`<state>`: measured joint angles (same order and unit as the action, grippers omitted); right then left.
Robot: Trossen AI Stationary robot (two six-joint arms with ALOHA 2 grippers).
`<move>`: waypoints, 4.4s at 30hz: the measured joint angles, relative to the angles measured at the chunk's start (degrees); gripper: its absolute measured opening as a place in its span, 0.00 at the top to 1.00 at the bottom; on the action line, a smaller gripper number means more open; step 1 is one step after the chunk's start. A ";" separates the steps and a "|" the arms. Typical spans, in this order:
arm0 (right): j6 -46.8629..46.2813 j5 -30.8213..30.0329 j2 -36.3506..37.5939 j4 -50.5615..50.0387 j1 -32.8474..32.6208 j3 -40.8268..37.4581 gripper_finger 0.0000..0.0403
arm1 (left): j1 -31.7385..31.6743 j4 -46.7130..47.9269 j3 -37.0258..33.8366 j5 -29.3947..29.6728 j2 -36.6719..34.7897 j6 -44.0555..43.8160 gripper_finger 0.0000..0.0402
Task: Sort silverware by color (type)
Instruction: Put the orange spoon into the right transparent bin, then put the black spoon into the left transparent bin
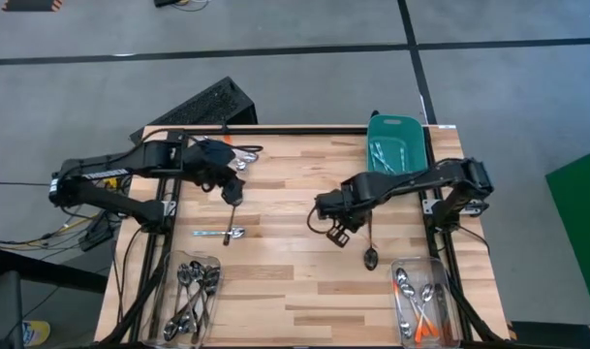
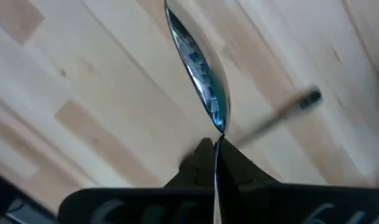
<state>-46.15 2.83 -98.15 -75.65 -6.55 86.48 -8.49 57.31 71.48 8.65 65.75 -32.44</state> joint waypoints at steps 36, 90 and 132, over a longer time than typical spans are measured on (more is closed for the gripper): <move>-83.18 10.22 1.46 -14.09 -45.94 0.58 0.71 | -4.15 -4.80 0.02 -11.31 -2.05 10.62 0.69; -51.49 2.51 5.31 30.35 -9.49 -38.59 0.71 | 4.42 19.78 0.00 1.55 -8.01 -0.23 0.69; 24.86 2.34 5.01 75.20 4.49 -3.07 0.96 | 9.16 -41.83 -6.80 -4.83 -6.51 15.34 0.53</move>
<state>-21.29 5.17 -93.14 -0.45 -2.07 83.41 0.67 15.48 64.69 3.82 59.24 -17.09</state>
